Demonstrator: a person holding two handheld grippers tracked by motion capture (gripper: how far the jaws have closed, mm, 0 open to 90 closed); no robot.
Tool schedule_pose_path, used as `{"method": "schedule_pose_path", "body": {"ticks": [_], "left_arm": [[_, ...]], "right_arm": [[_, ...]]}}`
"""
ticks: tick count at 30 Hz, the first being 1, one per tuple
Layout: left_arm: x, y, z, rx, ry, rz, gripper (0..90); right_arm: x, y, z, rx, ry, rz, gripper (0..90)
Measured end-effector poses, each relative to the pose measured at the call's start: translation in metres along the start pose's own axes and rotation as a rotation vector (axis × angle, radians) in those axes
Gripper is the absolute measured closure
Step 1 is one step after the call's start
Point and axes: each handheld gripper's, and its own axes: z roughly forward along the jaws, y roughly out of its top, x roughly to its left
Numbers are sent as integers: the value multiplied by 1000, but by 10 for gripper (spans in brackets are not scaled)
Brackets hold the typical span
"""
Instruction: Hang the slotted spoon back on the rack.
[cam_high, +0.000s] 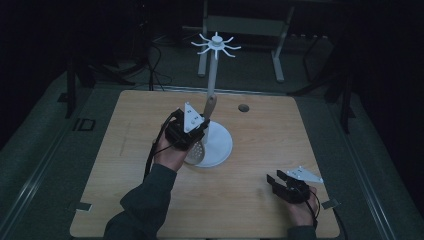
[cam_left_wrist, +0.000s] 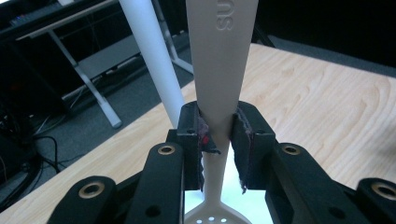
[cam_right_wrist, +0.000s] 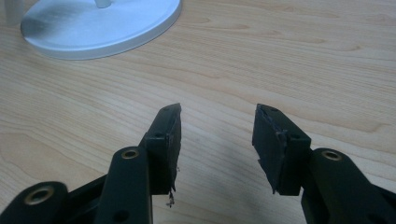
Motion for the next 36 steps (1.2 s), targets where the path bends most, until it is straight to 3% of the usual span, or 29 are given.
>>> {"method": "schedule_pose_path", "body": {"ticks": [12, 36], "left_arm": [[3, 10, -4, -45, 37, -55, 741], [0, 27, -7, -110, 98, -97, 741]], "right_arm": [[0, -1, 1, 6, -2, 2, 518], [-1, -2, 4, 13, -11, -5, 517]]}}
